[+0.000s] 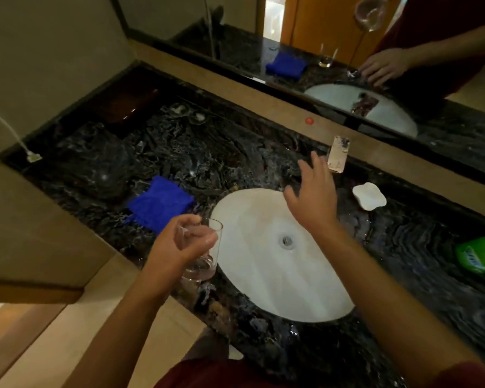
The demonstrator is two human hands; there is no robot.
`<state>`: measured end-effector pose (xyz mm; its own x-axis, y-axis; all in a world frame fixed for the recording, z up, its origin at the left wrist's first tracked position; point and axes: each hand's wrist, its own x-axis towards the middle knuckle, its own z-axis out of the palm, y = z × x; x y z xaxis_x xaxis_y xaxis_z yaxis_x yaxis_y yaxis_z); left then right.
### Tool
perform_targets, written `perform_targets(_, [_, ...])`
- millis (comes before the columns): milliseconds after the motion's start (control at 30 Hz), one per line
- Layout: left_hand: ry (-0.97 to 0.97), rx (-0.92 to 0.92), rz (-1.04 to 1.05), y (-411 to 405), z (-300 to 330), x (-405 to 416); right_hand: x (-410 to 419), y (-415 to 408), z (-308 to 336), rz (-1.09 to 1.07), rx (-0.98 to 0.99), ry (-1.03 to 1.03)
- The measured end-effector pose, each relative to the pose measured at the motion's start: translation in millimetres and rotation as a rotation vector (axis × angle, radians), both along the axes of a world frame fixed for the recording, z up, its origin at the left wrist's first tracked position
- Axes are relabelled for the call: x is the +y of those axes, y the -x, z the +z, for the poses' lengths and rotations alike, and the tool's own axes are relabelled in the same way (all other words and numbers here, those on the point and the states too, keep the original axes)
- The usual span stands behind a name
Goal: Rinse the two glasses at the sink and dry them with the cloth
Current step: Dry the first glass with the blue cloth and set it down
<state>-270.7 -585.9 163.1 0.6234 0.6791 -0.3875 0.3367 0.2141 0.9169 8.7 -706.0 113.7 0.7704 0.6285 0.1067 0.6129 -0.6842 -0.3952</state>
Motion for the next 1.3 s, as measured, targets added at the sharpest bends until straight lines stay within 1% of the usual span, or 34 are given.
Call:
perform_targets(233, [0.022, -0.070, 0.155, 51.7, -1.5, -11.0, 57.3, 41.5, -11.3, 0.275, 0.138, 0.001])
perform_targets(300, [0.010, -0.080, 0.183, 61.1, -0.3, -3.5, 77.3, 50.2, -16.8, 0.363, 0.134, 0.019])
perform_targets(400, [-0.033, -0.092, 0.222, 76.0, 1.5, 12.9, 115.8, 67.8, -28.1, 0.518, 0.078, 0.082])
perform_targets(467, [-0.073, -0.096, 0.248, 86.5, 1.7, 24.0, 145.0, 80.7, -40.4, 0.601, 0.049, 0.140])
perform_targets(567, [-0.077, -0.107, 0.299, 106.5, -1.3, 38.5, 187.3, 101.5, -63.0, 0.703, 0.017, 0.272])
perform_targets(700, [-0.070, -0.070, 0.321, 134.5, -13.9, 59.8, 230.4, 121.5, -88.0, 0.756, 0.001, 0.462])
perform_targets(867, [-0.062, -0.026, 0.328, 154.4, -23.9, 86.3, 267.2, 137.4, -106.3, 0.833, -0.003, 0.597])
perform_targets(967, [-0.062, -0.004, 0.324, 160.8, -25.1, 97.3, 277.3, 142.0, -110.3, 0.832, 0.045, 0.640])
perform_targets(1100, [-0.025, -0.007, 0.355, 164.1, -26.6, 107.3, 284.1, 143.7, -108.1, 0.797, 0.052, 0.619])
perform_targets(1167, [-0.012, -0.009, 0.355, 162.9, -27.4, 109.9, 288.1, 144.2, -107.6, 0.705, 0.131, 0.558])
perform_targets(1267, [-0.014, -0.019, 0.358, 161.1, -26.2, 112.8, 296.8, 147.2, -103.4, 0.484, 0.330, 0.396])
perform_targets(1300, [-0.017, -0.022, 0.357, 160.4, -25.1, 113.4, 299.1, 148.0, -101.7, 0.424, 0.341, 0.377])
